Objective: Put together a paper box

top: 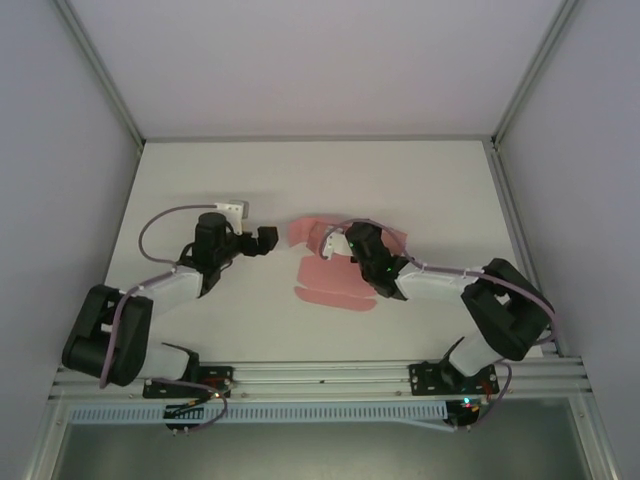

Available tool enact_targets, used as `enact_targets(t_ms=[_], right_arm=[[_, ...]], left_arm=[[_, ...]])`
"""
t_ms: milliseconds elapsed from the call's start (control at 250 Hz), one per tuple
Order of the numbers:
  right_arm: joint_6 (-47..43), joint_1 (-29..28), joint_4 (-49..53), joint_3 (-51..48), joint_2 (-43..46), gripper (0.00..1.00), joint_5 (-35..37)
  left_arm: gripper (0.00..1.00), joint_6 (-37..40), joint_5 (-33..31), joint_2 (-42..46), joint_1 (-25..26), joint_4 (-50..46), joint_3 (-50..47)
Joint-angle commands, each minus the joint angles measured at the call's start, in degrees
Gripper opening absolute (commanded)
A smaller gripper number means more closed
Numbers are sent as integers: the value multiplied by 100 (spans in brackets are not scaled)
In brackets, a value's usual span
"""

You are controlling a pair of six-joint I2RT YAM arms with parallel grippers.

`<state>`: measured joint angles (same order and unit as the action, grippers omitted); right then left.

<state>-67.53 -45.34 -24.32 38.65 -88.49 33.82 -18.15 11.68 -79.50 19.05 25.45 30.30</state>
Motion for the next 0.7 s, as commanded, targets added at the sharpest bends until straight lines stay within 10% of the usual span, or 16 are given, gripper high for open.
enact_targets(t_ms=[0,196,407,699], right_arm=[[-566,-30,-915,-149,-337,15,393],[-807,-36,-2014,-310,-537,10,436],[-160,-42,-813,-89,-163,11,-18],[150,-36,-499,8,-54,9,-8]], left_arm=[[100,-180,400,-416,-199,122,470],[100,-364,1059,-1428,-383,689,913],[97,-68,2025,-2472,-375,658,1733],[72,401,3518,-2557,2,1520,1365]])
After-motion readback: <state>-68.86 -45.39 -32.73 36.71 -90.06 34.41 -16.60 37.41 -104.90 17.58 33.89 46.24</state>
